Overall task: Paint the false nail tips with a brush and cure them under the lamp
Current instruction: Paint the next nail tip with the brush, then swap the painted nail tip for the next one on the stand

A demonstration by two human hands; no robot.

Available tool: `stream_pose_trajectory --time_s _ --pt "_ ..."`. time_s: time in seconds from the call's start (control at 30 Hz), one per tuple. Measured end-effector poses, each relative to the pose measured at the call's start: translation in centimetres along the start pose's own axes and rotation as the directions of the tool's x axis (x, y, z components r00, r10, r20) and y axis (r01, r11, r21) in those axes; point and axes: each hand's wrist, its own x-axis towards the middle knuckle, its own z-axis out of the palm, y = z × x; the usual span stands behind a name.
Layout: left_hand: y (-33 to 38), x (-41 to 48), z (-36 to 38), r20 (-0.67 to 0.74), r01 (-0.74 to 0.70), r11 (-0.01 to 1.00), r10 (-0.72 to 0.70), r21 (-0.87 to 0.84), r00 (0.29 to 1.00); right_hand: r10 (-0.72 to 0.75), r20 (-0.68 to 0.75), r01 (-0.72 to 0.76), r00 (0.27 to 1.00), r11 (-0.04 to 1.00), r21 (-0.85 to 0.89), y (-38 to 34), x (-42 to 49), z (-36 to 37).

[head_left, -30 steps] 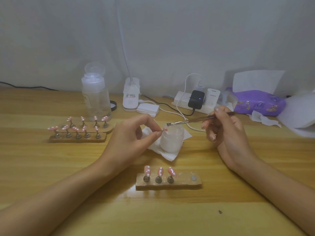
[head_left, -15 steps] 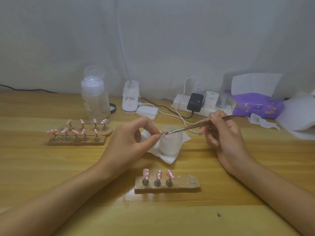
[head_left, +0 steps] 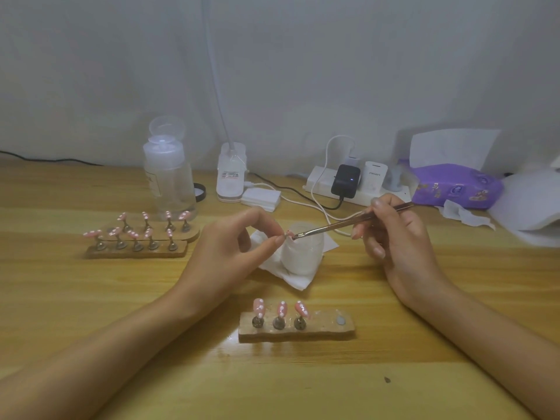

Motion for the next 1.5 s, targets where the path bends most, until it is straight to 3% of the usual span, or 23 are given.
stream_pose_trajectory --time_s 0.13,0.27,0.33,0.43,0.5,0.57,0.67,1.0,1.23,1.33,1.5 --pt "0.8 0.2 -0.6 -0.146 -0.076 0.996 0.068 -0.051 0.987 0.021 -0.054 -0.018 0.998 0.998 0.053 0.0 0.2 -0.3" --pt "2.9 0.4 -1.1 -0.22 -0.098 0.973 0.051 -0.209 0.974 0.031 -0.063 -0.026 0.998 0.997 0.072 0.2 0.3 -0.4" --pt "4.3 0.2 -0.9 -0.143 -0.126 0.971 0.097 -0.202 0.985 0.033 -0.066 -0.028 0.997 0.997 0.07 0.2 0.4 -0.3" --pt "6.2 -1.0 0.4 0.11 -0.195 0.978 0.202 -0.077 0.973 0.039 -0.091 -0.031 0.995 0.996 0.082 0.2 0.4 -0.3" --pt "7.1 -2.1 1.9 0.258 -0.229 0.971 0.203 0.075 0.945 0.041 -0.102 -0.031 0.994 0.995 0.09 0.1 0.4 -0.2" --pt "7.5 -2.6 3.2 0.317 -0.306 0.914 0.216 0.268 0.923 0.049 -0.109 -0.039 0.993 0.995 0.093 0.0 0.3 -0.1" --pt "7.8 -2.5 4.2 0.355 -0.331 0.848 0.185 0.413 0.917 0.057 -0.119 -0.046 0.991 0.995 0.089 -0.1 0.3 0.0" --pt "6.9 -2.7 4.2 0.319 -0.217 0.822 0.046 0.526 0.947 0.04 -0.122 -0.028 0.992 0.994 0.104 -0.2 0.3 0.0" --pt "6.8 -1.6 0.4 0.423 -0.274 0.711 -0.036 0.647 0.906 0.075 -0.156 -0.055 0.985 0.99 0.13 -0.2 0.3 -0.1" --pt "6.4 -1.7 -1.0 0.506 -0.25 0.749 -0.129 0.613 0.853 0.081 -0.162 -0.059 0.983 0.989 0.136 -0.2 0.3 -0.1" --pt "5.5 -2.5 -0.5 0.462 -0.196 0.779 -0.134 0.596 0.877 0.088 -0.156 -0.066 0.984 0.988 0.141 -0.1 0.4 -0.2"
